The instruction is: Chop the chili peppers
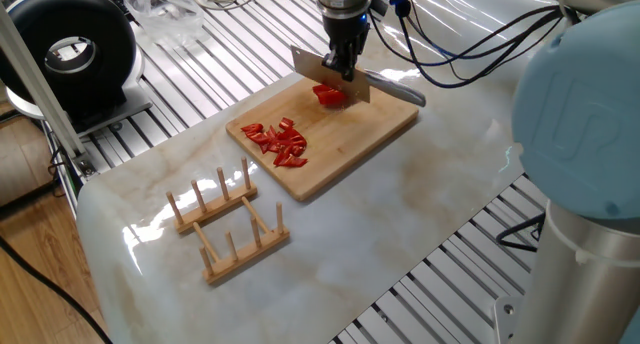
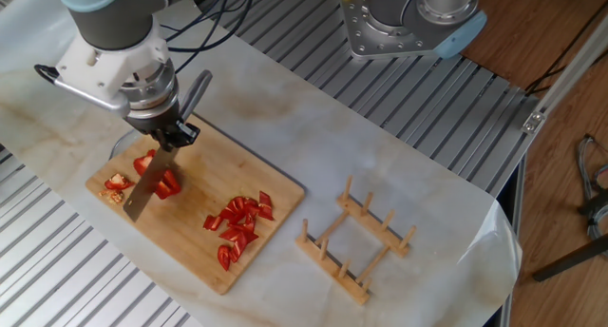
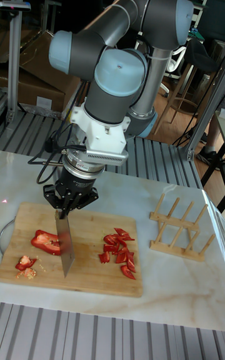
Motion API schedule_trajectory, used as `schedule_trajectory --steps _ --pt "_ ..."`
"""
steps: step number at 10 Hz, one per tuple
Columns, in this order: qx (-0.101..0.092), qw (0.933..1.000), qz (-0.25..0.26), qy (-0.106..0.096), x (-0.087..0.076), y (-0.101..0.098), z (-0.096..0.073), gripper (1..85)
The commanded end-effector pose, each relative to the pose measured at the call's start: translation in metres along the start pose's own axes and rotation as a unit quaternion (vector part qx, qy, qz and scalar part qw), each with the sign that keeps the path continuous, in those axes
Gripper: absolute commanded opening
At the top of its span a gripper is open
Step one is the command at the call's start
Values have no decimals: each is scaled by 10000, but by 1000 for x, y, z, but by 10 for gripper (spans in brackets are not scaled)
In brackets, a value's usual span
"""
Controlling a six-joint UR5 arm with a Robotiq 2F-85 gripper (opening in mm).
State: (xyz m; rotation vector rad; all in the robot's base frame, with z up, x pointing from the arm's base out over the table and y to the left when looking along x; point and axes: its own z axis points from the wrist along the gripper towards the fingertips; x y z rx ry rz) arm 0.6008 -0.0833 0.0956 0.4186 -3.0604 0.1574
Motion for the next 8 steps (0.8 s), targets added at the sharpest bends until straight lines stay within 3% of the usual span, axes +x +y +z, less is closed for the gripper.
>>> schedule_trajectory --steps 1,7,8 --pt "-280 9995 152 -33 -2 12 -1 13" --pt "-817 9942 695 -115 -8 38 -4 13" --pt "-834 9939 709 -110 -8 39 -4 13"
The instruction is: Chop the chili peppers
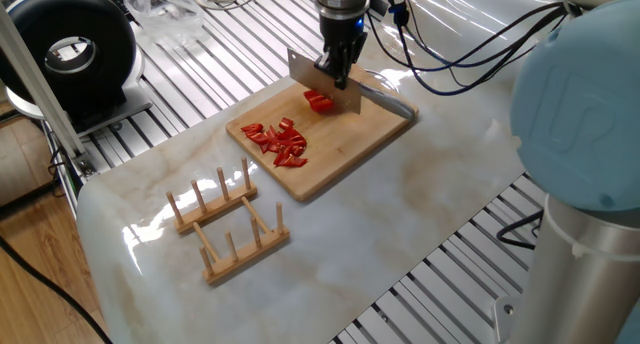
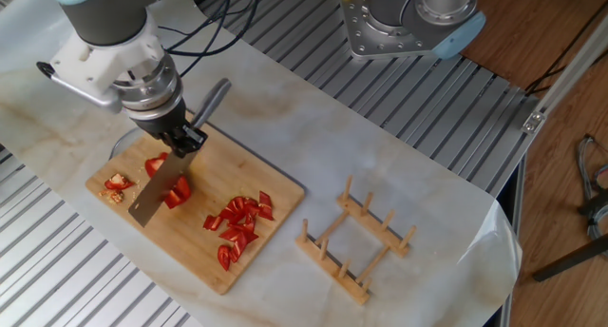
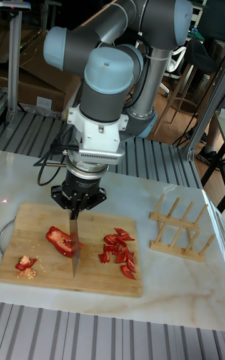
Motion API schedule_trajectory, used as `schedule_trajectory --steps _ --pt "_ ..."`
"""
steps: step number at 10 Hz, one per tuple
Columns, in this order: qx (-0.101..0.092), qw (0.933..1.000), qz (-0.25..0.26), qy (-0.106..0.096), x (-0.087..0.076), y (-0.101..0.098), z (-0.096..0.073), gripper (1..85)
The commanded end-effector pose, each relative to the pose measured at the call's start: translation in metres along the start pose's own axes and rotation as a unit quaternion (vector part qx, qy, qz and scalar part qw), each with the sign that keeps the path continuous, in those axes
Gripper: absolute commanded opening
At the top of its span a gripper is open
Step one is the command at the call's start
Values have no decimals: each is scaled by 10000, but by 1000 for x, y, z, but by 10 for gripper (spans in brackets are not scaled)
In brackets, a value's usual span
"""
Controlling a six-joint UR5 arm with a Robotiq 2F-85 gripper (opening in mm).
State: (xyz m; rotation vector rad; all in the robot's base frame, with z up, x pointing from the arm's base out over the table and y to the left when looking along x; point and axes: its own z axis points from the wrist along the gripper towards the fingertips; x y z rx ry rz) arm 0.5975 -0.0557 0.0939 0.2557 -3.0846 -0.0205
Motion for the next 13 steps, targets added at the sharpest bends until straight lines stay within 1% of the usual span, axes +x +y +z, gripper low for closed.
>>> schedule_trajectory --steps 1,3,5,7,8,10,13 --pt "-314 9992 242 -51 -3 15 -2 13" --pt "-395 9988 284 -77 -4 19 -2 13" --pt "-424 9989 123 -141 -6 21 -3 13" --pt "-268 9994 -37 -229 -10 14 -4 13" --pt "-151 9995 -118 -265 -11 9 -6 13" --pt "73 9996 -144 -248 -12 1 -8 13" --pt "378 9983 -362 -253 -15 -4 -15 13"
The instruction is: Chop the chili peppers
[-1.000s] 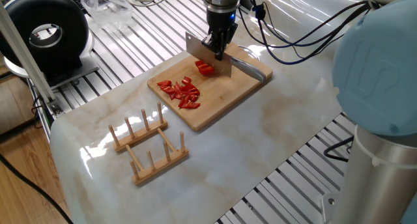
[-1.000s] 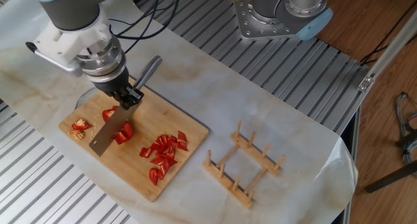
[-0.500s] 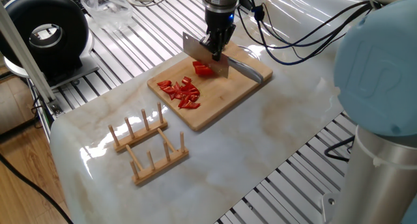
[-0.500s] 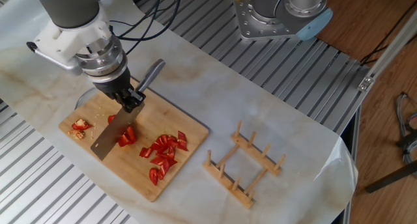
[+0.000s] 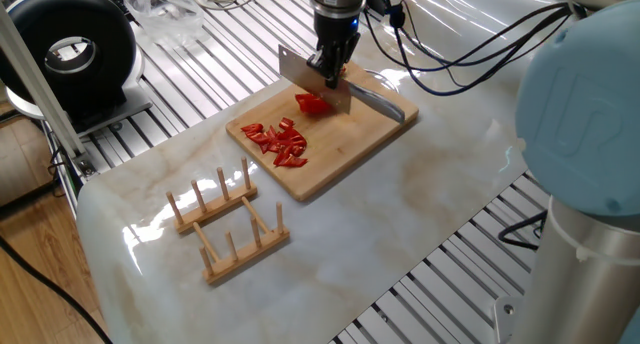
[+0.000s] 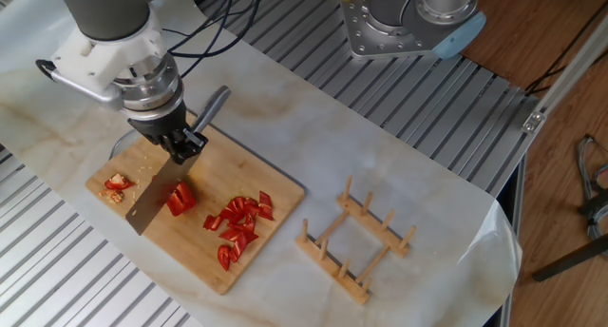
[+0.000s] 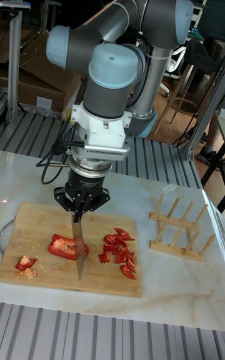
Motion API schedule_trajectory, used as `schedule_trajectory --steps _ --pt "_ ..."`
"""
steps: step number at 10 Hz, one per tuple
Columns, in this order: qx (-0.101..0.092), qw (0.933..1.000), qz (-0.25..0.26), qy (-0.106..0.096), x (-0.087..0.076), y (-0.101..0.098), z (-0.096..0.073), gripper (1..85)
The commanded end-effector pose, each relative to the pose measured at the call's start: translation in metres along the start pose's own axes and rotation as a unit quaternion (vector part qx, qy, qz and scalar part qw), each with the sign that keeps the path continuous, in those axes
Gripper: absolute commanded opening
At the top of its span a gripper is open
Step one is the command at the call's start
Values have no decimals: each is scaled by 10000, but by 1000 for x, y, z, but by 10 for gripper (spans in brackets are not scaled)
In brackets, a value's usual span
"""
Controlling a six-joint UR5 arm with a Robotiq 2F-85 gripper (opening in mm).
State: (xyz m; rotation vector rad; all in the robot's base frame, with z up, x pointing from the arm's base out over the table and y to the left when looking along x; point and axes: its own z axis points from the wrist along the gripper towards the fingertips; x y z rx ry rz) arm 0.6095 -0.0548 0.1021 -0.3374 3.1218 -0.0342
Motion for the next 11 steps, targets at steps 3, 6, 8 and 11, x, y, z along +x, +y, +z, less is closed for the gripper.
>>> schedule_trajectory --steps 3,6,8,11 --pt "408 9982 -429 7 -3 -9 -10 13" --pt "346 9988 -359 -4 -3 -6 -9 13" --pt "311 9990 -329 -54 -6 -4 -9 13" --pt "-32 9999 106 -55 -13 10 -4 13"
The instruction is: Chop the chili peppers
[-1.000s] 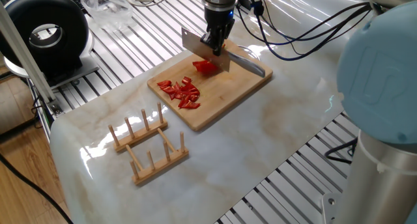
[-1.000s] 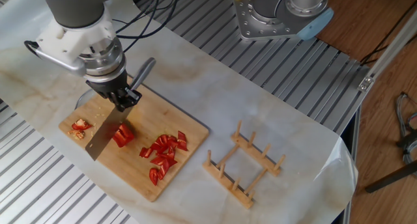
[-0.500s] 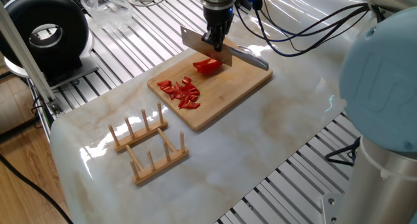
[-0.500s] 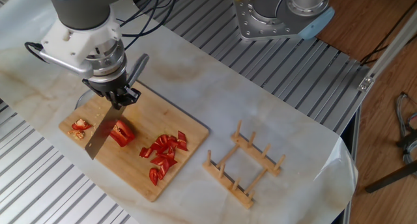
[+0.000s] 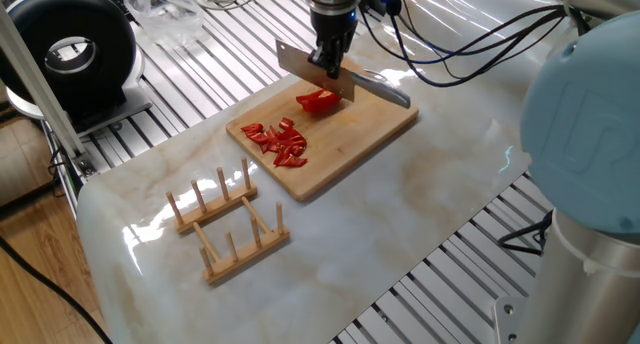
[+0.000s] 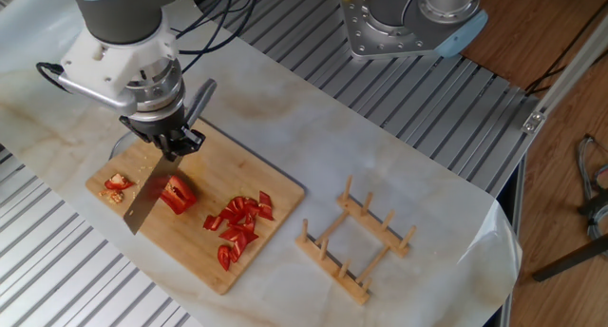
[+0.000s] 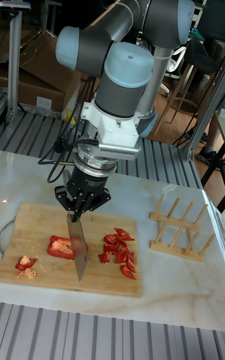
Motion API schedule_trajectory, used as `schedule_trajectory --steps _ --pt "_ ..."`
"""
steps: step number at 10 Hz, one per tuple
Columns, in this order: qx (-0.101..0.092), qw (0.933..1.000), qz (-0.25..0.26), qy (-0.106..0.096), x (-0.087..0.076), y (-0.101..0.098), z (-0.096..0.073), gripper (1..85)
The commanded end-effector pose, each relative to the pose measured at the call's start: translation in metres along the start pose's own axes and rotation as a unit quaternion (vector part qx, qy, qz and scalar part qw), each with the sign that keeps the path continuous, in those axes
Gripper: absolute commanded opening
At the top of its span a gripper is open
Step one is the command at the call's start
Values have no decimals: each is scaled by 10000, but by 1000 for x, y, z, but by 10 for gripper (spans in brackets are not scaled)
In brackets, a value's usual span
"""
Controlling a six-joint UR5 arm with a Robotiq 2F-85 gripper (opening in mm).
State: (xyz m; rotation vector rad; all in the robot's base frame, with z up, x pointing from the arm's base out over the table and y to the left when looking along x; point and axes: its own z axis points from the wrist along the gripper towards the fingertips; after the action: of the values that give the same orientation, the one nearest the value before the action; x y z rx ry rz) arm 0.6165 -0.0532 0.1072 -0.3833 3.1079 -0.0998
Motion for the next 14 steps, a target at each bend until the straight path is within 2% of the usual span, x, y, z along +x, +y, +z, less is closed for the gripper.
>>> schedule_trajectory --steps 1,4,7,9,14 --pt "-268 9991 327 -67 -8 12 1 13" --pt "-232 9984 511 -56 -13 8 4 13" --pt "-210 9970 738 84 -17 9 7 13" --pt "-350 9958 845 93 -20 16 8 13" --pt "-461 9953 834 153 -14 26 3 13"
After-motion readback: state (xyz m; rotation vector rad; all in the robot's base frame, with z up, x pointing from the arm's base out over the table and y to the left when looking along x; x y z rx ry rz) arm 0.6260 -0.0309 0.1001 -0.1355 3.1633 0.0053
